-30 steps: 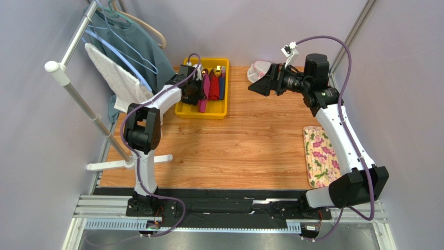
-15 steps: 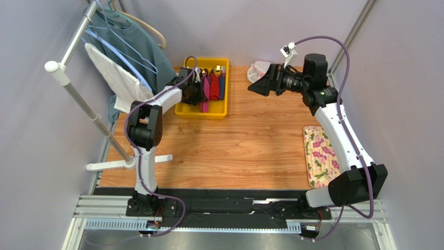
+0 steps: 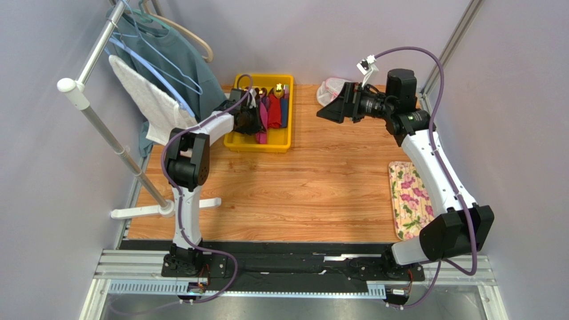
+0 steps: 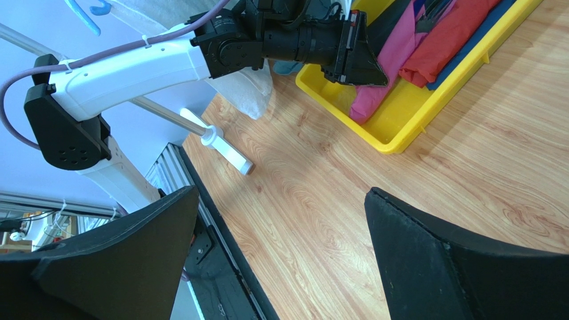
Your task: Place the utensils on the paper napkin and roll it up
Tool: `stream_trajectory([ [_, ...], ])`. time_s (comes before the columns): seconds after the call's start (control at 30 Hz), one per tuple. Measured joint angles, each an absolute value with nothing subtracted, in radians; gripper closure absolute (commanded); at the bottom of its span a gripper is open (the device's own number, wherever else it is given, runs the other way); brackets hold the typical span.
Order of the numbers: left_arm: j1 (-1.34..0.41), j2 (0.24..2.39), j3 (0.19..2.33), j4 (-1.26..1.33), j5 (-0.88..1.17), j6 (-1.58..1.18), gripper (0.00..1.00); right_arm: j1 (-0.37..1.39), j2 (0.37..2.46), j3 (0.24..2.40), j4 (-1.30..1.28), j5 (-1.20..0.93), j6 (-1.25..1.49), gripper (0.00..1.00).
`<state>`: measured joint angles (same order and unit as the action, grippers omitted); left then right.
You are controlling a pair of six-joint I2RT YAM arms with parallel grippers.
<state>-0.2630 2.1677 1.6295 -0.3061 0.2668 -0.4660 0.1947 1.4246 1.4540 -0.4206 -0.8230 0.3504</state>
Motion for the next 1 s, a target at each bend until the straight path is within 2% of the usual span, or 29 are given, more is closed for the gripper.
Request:
stream_trajectory([
  [0.13, -0.262, 2.168, 1.629, -0.321, 0.251, -0.463, 0.62, 0.195, 1.435, 1.454, -0.423, -0.825, 0.350, 0.00],
  [0.73, -0.262, 2.083, 1.538, -0.334, 0.152, -0.451, 0.52, 0.195, 1.437, 1.454, -0.429, -0.841, 0.360, 0.00],
  [0.87, -0.262, 2.057, 1.532, -0.333, 0.117, -0.435, 0.53, 0.195, 1.439, 1.454, -0.429, -0.849, 0.367, 0.00],
  [1.0, -0.262, 2.048, 1.531, -0.332, 0.102, -0.417, 0.64, 0.195, 1.440, 1.455, -0.429, -0.857, 0.370, 0.00],
])
